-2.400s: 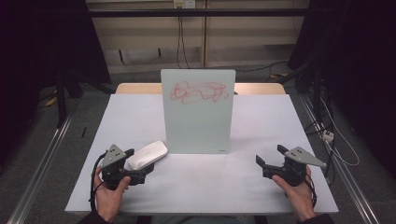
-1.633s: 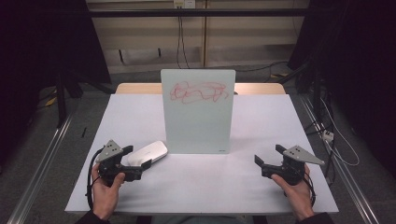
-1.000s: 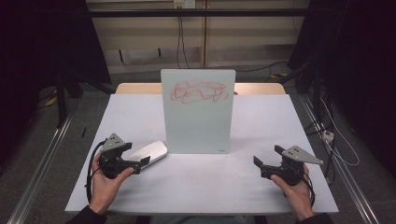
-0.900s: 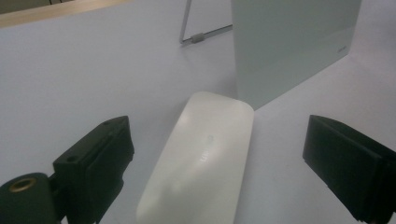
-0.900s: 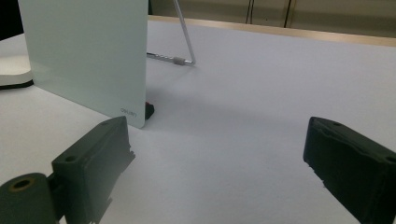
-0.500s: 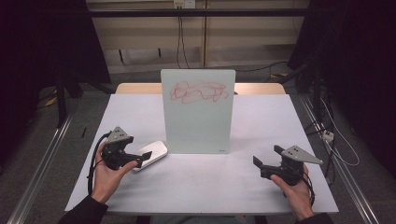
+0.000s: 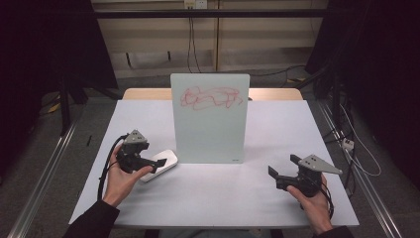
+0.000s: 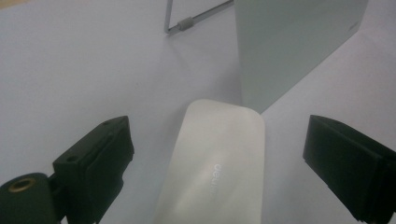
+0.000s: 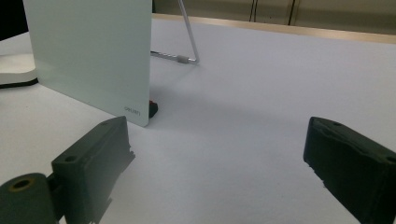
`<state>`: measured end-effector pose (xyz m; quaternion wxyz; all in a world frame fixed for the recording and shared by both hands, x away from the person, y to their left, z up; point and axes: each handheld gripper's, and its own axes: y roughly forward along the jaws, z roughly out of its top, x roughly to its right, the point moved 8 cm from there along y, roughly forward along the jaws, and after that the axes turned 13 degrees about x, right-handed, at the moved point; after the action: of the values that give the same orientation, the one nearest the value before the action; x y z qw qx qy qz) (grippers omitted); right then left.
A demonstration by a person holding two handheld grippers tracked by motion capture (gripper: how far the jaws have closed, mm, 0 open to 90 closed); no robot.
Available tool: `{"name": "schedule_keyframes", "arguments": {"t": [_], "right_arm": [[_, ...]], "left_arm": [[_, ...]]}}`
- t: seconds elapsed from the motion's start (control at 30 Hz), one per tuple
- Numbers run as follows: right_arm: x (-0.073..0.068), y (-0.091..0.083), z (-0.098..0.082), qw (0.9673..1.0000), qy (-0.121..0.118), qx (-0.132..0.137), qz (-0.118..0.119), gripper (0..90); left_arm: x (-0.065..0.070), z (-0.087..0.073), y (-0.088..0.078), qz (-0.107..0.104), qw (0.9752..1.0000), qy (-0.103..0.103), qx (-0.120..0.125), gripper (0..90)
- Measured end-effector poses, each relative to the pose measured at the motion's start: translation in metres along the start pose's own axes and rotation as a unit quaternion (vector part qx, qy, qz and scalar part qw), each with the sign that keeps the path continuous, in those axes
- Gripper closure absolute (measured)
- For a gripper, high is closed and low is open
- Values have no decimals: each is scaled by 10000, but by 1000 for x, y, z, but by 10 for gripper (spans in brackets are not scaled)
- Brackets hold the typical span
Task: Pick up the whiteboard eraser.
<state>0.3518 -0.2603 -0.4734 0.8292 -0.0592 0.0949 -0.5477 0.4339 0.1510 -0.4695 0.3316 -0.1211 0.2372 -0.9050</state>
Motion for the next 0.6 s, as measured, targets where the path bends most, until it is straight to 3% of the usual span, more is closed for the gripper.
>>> {"name": "schedule_keyframes", "arguments": {"t": [0.33, 0.37, 0.43, 0.5, 0.53, 0.6], "right_arm": [[-1, 1, 0, 10000, -10, -7, 36, 67], [0, 1, 0, 10000, -29, -22, 40, 67], [0, 1, 0, 10000, -31, -19, 32, 67], [0, 0, 0, 10000, -22, -17, 15, 67], [0, 0, 0, 10000, -6, -17, 35, 67], [0, 1, -1, 10000, -32, -32, 30, 67]], "left_arm": [[-4, -14, 8, 8, 9988, 173, -457, 117], [-3, -17, 10, -171, 9982, 107, -567, 113], [-2, -17, 11, -217, 9980, 96, -585, 143], [-3, -19, 13, -128, 9973, 279, -666, 145], [0, -21, 15, -260, 9966, 302, -727, 169], [1, -22, 17, -263, 9959, 383, -773, 195]]}}
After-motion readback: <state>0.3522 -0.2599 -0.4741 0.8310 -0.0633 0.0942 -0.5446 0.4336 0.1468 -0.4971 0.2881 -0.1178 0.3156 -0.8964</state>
